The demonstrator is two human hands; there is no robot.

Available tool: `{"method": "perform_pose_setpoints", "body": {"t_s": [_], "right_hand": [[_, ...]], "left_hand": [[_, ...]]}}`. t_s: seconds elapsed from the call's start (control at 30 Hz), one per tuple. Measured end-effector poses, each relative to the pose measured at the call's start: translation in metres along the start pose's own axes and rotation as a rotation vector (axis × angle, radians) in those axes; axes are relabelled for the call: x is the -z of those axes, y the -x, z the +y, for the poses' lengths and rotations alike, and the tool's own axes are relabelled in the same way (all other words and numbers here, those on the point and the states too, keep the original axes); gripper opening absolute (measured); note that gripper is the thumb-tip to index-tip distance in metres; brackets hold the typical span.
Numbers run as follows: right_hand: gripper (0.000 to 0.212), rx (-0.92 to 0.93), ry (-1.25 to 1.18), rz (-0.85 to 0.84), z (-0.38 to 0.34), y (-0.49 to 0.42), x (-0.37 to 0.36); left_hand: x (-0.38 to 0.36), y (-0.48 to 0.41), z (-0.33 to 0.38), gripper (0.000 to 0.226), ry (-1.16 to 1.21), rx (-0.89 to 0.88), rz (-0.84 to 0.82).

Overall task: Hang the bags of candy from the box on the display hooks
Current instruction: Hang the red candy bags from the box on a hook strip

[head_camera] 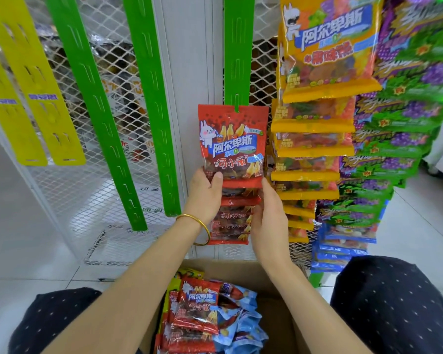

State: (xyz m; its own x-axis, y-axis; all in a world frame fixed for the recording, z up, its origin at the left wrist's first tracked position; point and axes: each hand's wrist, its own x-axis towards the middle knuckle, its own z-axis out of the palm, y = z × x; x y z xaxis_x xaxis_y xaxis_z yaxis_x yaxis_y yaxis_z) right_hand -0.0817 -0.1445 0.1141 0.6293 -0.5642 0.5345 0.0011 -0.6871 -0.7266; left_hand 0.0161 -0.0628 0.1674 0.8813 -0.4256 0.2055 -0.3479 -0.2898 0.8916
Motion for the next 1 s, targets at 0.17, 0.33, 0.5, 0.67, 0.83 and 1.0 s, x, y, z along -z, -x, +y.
{"method": "perform_pose_setpoints", "body": {"t_s": [0.17, 0.33, 0.5, 0.67, 0.83, 1.0], "right_hand": [[0.059, 0.028, 0.036, 0.044, 0.003, 0.01, -0.002], [0.053, 0.022, 0.11, -0.009, 0.025, 0.047, -0.013], [0.031, -0.246, 0.222, -0.571, 0.085, 0.087, -0.057], [0.021, -0.672, 0.19, -0.931, 0.12, 0.119, -0.118], [0.03, -1.031, 0.105, -0.718, 0.13, 0.135, -0.166], [0.046, -1.299, -0.028, -0.544, 0.125, 0.135, -0.185]], "left_hand": [[0.005, 0.007, -0.007, 0.03, 0.049, -0.02, -0.011], [0.021, 0.039, -0.044, 0.062, -0.011, 0.087, -0.055], [0.043, 0.05, -0.118, 0.056, -0.227, 0.197, -0.167], [0.051, 0.042, -0.156, 0.044, -0.249, 0.304, -0.192], [0.055, 0.034, -0.172, 0.038, -0.234, 0.33, -0.188], [0.051, 0.031, -0.175, 0.036, -0.229, 0.342, -0.186]]}}
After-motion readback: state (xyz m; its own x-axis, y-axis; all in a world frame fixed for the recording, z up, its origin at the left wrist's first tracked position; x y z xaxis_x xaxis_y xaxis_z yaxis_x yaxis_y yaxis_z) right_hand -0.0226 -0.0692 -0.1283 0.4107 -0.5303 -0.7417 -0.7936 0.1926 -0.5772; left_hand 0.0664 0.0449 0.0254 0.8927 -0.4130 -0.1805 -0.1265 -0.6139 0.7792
